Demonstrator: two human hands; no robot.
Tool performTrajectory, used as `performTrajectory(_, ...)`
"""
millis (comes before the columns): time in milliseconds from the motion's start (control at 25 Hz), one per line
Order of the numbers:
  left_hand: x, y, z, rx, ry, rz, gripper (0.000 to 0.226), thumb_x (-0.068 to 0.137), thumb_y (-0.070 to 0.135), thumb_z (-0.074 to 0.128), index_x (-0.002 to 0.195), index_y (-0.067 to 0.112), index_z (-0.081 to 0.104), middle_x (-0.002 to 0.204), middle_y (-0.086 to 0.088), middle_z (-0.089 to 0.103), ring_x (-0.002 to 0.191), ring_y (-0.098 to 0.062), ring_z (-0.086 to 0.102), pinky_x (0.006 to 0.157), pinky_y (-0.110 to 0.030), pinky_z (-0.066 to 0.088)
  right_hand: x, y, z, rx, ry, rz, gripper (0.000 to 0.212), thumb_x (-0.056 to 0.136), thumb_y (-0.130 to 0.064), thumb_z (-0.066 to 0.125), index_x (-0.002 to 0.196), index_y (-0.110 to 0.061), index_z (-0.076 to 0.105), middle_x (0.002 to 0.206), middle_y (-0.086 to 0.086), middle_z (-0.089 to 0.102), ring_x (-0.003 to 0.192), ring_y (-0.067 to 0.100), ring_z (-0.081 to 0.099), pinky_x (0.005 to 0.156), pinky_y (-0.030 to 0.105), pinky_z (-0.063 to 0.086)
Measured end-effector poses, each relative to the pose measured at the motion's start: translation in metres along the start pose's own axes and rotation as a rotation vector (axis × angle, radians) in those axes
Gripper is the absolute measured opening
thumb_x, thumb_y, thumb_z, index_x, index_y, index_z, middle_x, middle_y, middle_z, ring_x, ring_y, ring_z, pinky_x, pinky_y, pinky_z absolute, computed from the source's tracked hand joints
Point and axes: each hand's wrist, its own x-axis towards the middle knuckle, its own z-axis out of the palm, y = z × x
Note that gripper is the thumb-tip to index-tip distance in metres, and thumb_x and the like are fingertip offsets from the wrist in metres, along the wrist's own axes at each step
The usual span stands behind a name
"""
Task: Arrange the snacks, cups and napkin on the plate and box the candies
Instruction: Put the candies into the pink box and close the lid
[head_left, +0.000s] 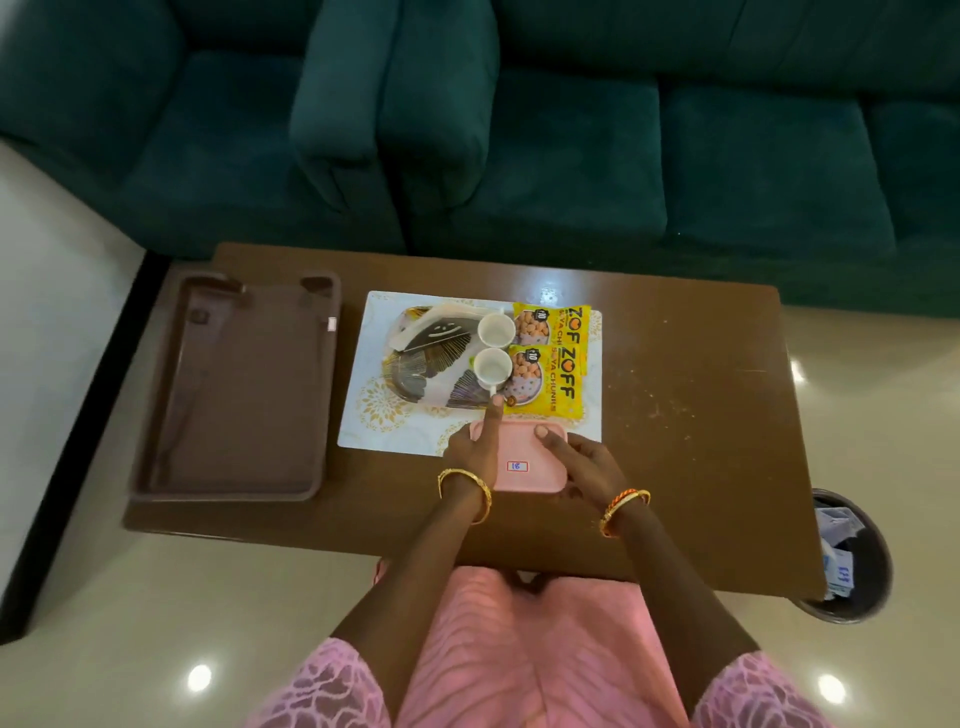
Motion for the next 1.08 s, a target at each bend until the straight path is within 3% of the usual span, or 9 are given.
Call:
performTrajectory(80, 0.005, -0.008, -0.02, 0.004, 0.075, 0.022, 0.059, 0.082, 0.068, 0.041, 0.062, 0.015, 0.054, 0.072, -0.01, 0.064, 0.079, -0.03, 0.065, 0.072, -0.038, 0.052, -0.001, -0.004, 0.039, 0.003, 0.067, 0.022, 0.045, 0.082, -0.062, 0.051, 0.099, -0.022, 0.063, 0.079, 0.004, 0.07, 0.063, 0.018, 0.066, 0.048, 0.027, 0.053)
performTrajectory(160, 0.013, -0.013, -0.039, 0.03, 0.101, 0.035, 0.06, 0.083, 0.067, 0.039, 0.054, 0.016, 0.05, 0.071, -0.013, 0.067, 0.077, -0.031, 0.066, 0.069, -0.036, 0.05, 0.003, -0.003, 0.076, -0.064, 0.196, 0.012, 0.052, 0.081, -0.069, 0.043, 0.101, -0.024, 0.061, 0.095, 0.009, 0.07, 0.085, 0.027, 0.067, 0.069, 0.042, 0.059)
performTrajectory(240, 0.026, -0.017, -0.057, 0.066, 0.124, 0.01, 0.062, 0.083, 0.069, 0.036, 0.052, 0.017, 0.049, 0.079, -0.018, 0.07, 0.077, -0.03, 0.066, 0.068, -0.034, 0.048, 0.011, -0.004, 0.107, -0.097, 0.298, -0.022, 0.059, 0.079, -0.071, 0.042, 0.096, -0.018, 0.063, 0.098, 0.015, 0.07, 0.088, 0.033, 0.066, 0.079, 0.05, 0.056)
performTrajectory(400, 0.068, -0.021, -0.089, 0.143, 0.121, -0.106, 0.066, 0.08, 0.074, 0.031, 0.065, 0.014, 0.054, 0.087, -0.016, 0.068, 0.074, -0.027, 0.061, 0.07, -0.033, 0.048, 0.045, -0.019, 0.145, -0.101, 0.296, 0.084, 0.058, 0.076, -0.07, 0.05, 0.091, -0.016, 0.063, 0.099, 0.016, 0.07, 0.084, 0.03, 0.065, 0.08, 0.045, 0.057)
performTrajectory(520, 0.108, -0.017, -0.097, -0.027, 0.074, -0.203, 0.07, 0.081, 0.072, 0.035, 0.103, 0.009, 0.055, 0.1, -0.014, 0.065, 0.083, -0.028, 0.061, 0.076, -0.037, 0.053, 0.079, -0.022, 0.162, 0.261, 0.272, 0.246, 0.052, 0.077, -0.037, 0.072, 0.113, -0.005, 0.053, 0.117, 0.022, 0.063, 0.094, 0.034, 0.064, 0.073, 0.042, 0.058)
performTrajectory(600, 0.129, -0.014, -0.097, -0.197, 0.018, -0.229, 0.064, 0.083, 0.063, 0.046, 0.119, 0.01, 0.042, 0.101, -0.011, 0.059, 0.085, -0.026, 0.06, 0.077, -0.039, 0.055, 0.096, -0.019, 0.169, 0.509, 0.304, 0.277, 0.042, 0.077, -0.014, 0.074, 0.108, -0.001, 0.049, 0.121, 0.028, 0.059, 0.099, 0.04, 0.063, 0.073, 0.041, 0.055)
performTrajectory(760, 0.169, -0.023, -0.092, -0.116, 0.012, -0.173, 0.027, 0.089, 0.027, 0.058, 0.109, 0.01, 0.053, 0.114, -0.017, 0.062, 0.105, -0.034, 0.06, 0.087, -0.047, 0.055, 0.138, -0.016, 0.177, 0.808, 0.482, 0.269, 0.03, 0.079, 0.002, 0.069, 0.104, 0.004, 0.054, 0.121, 0.029, 0.057, 0.105, 0.042, 0.059, 0.083, 0.043, 0.053)
performTrajectory(920, 0.198, -0.03, -0.087, -0.139, -0.001, -0.173, 0.025, 0.089, 0.015, 0.059, 0.111, 0.003, 0.062, 0.111, -0.019, 0.067, 0.084, -0.028, 0.063, 0.073, -0.039, 0.058, 0.175, -0.017, 0.182, 0.812, 0.582, 0.268, 0.031, 0.081, 0.006, 0.065, 0.11, 0.009, 0.059, 0.121, 0.027, 0.06, 0.102, 0.04, 0.06, 0.088, 0.046, 0.053)
performTrajectory(1080, 0.206, -0.034, -0.081, -0.112, 0.032, -0.163, 0.024, 0.087, 0.013, 0.062, 0.106, -0.002, 0.066, 0.102, -0.023, 0.071, 0.076, -0.027, 0.064, 0.077, -0.039, 0.058, 0.194, -0.015, 0.182, 0.697, 0.636, 0.275, 0.029, 0.078, 0.002, 0.069, 0.106, 0.007, 0.063, 0.113, 0.025, 0.066, 0.087, 0.033, 0.062, 0.089, 0.048, 0.054)
